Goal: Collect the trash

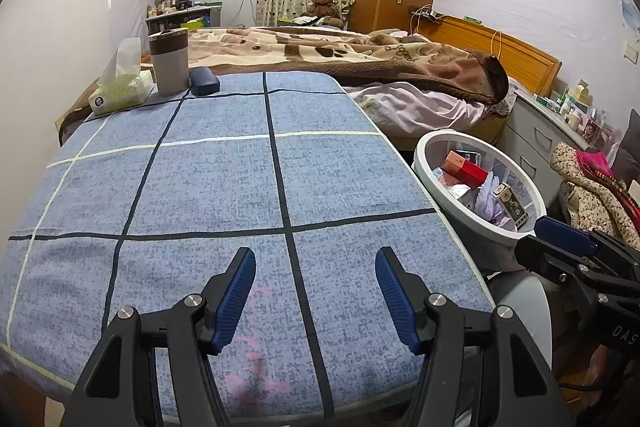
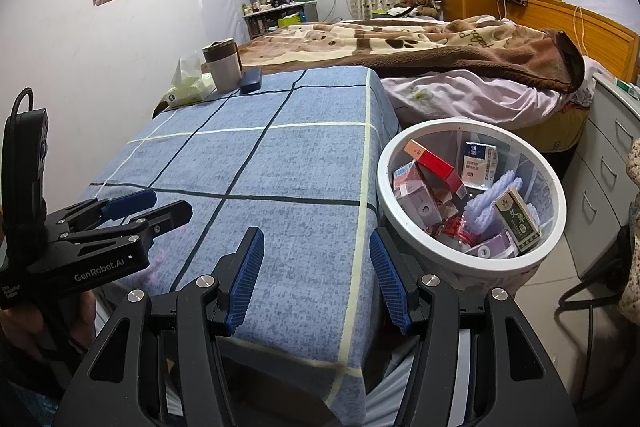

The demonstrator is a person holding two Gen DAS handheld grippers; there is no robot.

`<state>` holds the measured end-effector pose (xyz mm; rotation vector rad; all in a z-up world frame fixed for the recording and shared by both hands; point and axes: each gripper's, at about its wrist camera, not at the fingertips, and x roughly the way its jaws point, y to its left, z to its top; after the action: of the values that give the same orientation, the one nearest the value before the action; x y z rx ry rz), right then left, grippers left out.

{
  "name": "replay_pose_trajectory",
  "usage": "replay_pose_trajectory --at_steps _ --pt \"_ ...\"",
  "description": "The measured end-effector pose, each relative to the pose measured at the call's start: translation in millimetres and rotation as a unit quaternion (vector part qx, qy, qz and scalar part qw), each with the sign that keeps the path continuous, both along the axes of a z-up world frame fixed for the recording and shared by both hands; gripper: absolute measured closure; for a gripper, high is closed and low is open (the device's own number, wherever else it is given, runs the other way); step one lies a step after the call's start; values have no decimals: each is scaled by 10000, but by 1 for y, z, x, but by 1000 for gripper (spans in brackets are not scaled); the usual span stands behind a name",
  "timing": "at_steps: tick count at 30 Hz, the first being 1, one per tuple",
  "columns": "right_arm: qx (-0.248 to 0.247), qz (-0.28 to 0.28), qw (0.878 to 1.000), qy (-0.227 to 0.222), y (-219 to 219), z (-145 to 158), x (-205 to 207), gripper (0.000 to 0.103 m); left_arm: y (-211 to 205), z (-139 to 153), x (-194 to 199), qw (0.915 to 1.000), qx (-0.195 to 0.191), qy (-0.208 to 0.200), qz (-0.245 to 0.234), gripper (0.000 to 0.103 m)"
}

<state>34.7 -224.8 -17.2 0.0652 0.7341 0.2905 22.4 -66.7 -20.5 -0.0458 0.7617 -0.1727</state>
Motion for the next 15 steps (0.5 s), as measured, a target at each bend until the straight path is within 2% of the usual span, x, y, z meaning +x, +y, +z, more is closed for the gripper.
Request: replay_pose_trajectory --at_steps 15 --pt "-3 -2 10000 1 1 -1 1 46 -1 0 0 10000 5 -11 5 41"
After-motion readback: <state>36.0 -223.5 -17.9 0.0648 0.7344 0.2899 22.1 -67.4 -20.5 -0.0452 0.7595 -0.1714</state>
